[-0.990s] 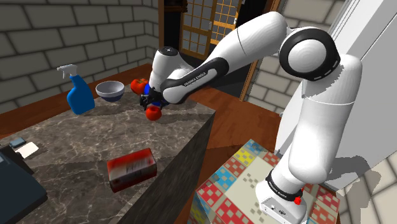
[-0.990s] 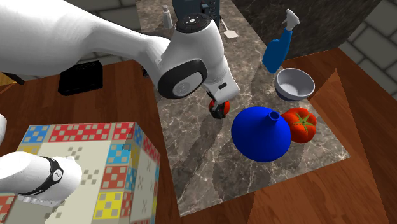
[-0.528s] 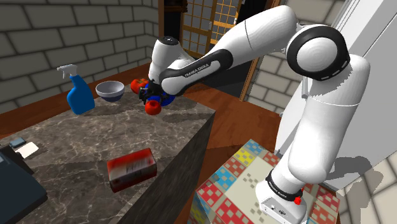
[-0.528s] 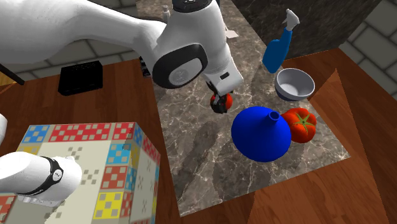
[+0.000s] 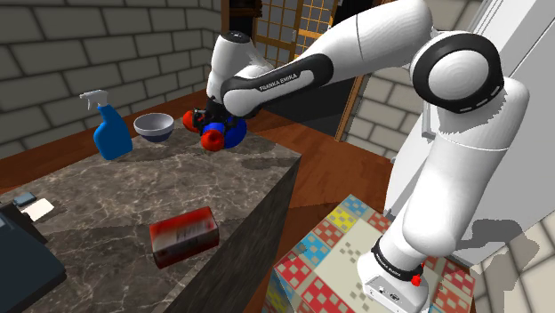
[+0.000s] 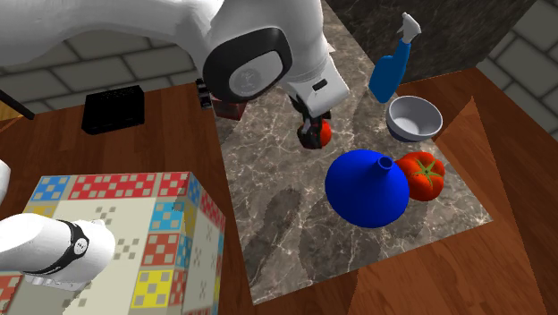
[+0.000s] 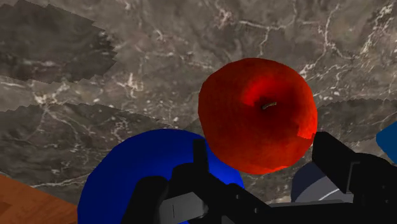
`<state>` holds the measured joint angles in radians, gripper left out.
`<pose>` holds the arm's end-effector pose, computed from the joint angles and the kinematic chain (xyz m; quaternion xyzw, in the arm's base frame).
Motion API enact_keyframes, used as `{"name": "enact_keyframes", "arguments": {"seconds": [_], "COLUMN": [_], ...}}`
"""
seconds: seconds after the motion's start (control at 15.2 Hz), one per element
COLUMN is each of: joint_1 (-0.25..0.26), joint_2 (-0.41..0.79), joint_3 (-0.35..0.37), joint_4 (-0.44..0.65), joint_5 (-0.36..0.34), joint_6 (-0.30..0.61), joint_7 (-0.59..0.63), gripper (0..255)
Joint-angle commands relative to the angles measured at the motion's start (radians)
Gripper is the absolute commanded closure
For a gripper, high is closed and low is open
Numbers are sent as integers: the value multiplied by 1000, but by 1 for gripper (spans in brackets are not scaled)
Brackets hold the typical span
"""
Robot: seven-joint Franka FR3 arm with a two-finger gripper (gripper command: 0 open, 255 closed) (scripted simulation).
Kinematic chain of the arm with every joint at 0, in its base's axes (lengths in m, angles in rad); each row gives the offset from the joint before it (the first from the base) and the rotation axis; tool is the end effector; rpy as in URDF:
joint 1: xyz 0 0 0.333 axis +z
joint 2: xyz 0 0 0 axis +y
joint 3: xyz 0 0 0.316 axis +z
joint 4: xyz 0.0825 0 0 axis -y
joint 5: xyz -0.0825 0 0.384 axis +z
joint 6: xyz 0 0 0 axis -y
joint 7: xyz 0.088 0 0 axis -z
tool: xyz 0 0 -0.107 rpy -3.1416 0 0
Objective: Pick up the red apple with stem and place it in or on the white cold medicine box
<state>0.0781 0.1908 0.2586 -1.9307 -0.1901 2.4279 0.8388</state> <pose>0.5944 0.1996 0.4253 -0.9678 0.1912 -0.1572 0.0459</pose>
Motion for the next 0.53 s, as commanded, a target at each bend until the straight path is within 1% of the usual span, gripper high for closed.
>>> {"name": "enact_keyframes", "arguments": {"seconds": [0.0,0.46], "joint_1": [-2,-5], "joint_2": [-11,-42], "joint_3": [2,7], "joint_4": [12,68], "joint_5": [9,31], "joint_6": [-22,-107], "joint_7": [-9,-29], "gripper": [255,255]}}
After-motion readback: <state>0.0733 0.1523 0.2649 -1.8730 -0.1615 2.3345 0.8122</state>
